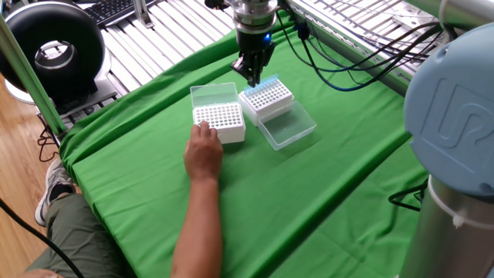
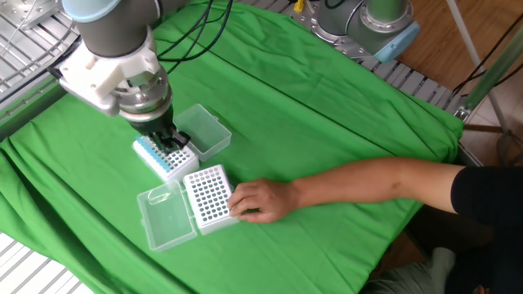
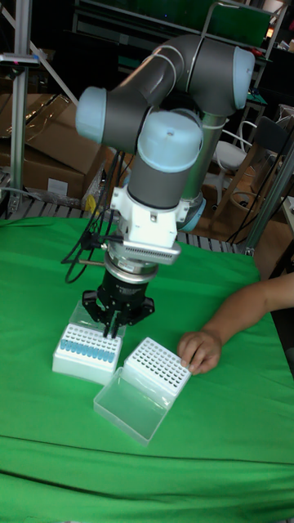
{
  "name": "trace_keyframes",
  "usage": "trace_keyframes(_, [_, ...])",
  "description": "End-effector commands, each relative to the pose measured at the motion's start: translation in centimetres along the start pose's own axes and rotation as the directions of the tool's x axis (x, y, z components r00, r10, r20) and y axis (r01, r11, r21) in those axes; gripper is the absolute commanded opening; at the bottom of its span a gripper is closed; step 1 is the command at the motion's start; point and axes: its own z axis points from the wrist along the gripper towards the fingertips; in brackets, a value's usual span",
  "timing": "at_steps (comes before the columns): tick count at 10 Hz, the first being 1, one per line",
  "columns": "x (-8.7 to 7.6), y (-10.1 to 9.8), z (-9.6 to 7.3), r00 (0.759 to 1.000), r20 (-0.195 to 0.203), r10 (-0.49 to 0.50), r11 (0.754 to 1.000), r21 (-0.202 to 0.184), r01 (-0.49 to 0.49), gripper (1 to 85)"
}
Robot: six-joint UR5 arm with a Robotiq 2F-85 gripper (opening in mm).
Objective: Insert a medium pipette tip into the holder for medium pipette tips
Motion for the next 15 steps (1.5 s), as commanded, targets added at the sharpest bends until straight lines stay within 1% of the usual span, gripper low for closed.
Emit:
trace_keyframes(1, [1.0, -2.5, -2.6, 0.994, -0.006, 0.108, 0.994, 0.026, -0.108, 10.0])
trace_keyframes(2, [0.5, -2.3, -3.2, 0.986, 0.013, 0.167, 0.986, -0.021, -0.167, 10.0])
trace_keyframes(3, [0.0, -1.9, -3.9, 0.972, 0.039, 0.233, 0.971, -0.068, -0.23, 8.7])
trace_keyframes(4, [0.5, -2.3, -4.7, 0.966, 0.042, 0.256, 0.965, -0.071, -0.252, 8.7])
trace_keyframes(5, [1.5, -2.9, -4.9, 0.963, 0.01, 0.268, 0.963, -0.044, -0.267, 8.7])
trace_keyframes(6, [2.4, -3.0, -4.5, 0.96, -0.044, 0.277, 0.96, -0.027, -0.278, 4.0])
trace_keyframes(7, [2.7, -3.1, -3.9, 0.96, -0.077, 0.269, 0.962, -0.02, -0.271, 1.0])
trace_keyframes(9, [2.8, -3.1, -3.3, 0.964, -0.109, 0.242, 0.969, -0.018, -0.245, 1.0])
trace_keyframes(10, [3.0, -3.3, -3.3, 0.966, -0.111, 0.235, 0.971, -0.005, -0.237, 1.0])
trace_keyframes(15, [3.2, -3.1, -3.4, 0.972, -0.112, 0.208, 0.977, -0.026, -0.212, 1.0])
